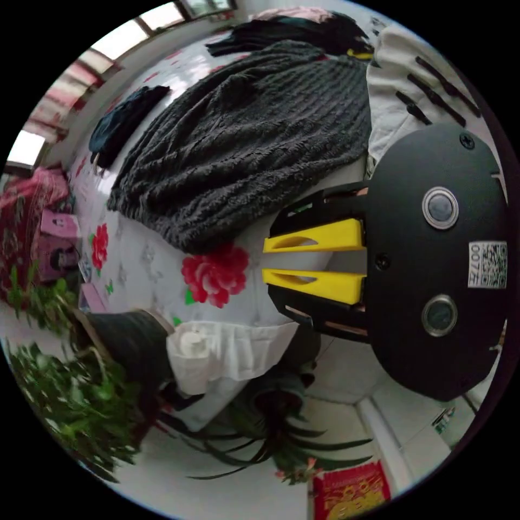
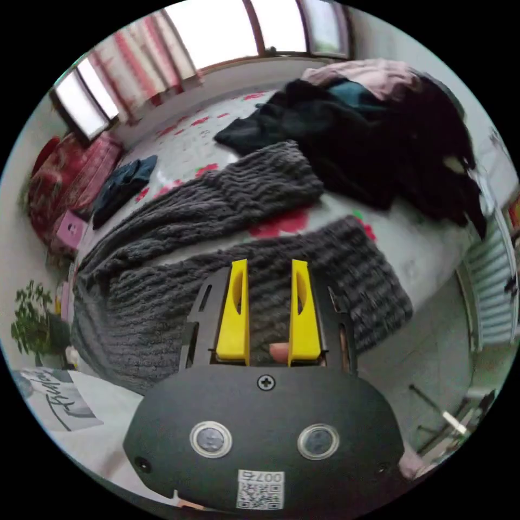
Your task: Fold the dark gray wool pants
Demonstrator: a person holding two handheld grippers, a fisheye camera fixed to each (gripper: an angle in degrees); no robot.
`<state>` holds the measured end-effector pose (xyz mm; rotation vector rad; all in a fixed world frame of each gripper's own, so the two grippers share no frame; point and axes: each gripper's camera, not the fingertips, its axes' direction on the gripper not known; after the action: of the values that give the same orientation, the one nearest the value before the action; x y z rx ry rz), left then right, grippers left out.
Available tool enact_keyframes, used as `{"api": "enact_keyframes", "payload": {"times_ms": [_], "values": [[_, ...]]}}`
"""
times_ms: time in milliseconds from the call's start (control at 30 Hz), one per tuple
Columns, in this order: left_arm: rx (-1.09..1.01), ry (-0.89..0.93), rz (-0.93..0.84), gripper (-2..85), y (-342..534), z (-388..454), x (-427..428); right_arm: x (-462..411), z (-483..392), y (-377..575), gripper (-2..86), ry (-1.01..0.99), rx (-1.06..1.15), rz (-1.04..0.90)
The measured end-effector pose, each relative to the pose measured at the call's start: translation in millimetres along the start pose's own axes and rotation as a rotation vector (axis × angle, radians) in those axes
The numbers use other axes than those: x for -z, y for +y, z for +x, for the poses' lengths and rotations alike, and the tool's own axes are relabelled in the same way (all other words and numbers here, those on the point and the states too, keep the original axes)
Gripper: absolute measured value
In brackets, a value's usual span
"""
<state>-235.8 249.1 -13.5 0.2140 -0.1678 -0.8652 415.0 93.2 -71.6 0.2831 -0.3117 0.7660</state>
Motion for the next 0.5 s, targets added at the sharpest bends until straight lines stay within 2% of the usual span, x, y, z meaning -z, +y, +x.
{"api": "enact_keyframes", "payload": {"times_ms": [100, 233, 300, 400, 433, 500], "values": [[0.079, 0.105, -0.033, 7.1, 1.4, -33.7, -17.5, 15.3, 74.4, 30.0, 10.5, 0.005, -0.209, -0.012], [0.072, 0.29, -0.069, 10.7, -22.0, -43.4, -41.5, 10.6, 127.5, 47.5, 11.1, -0.087, -0.366, -0.064], [0.044, 0.303, -0.091, 11.0, -33.6, -39.0, -52.8, 3.2, 142.9, 54.0, 10.7, -0.133, -0.414, -0.092], [-0.022, 0.21, -0.182, 6.3, -48.8, -28.6, -82.2, 1.4, 147.2, 55.8, 8.8, -0.083, -0.406, -0.113], [-0.063, 0.205, -0.17, 2.1, -52.6, -28.2, -83.1, 2.8, 147.2, 55.2, 8.1, -0.059, -0.397, -0.119], [-0.091, 0.277, -0.153, 0.3, -58.9, -34.7, -76.8, 13.4, 150.1, 51.7, 4.8, -0.054, -0.353, -0.133]]}}
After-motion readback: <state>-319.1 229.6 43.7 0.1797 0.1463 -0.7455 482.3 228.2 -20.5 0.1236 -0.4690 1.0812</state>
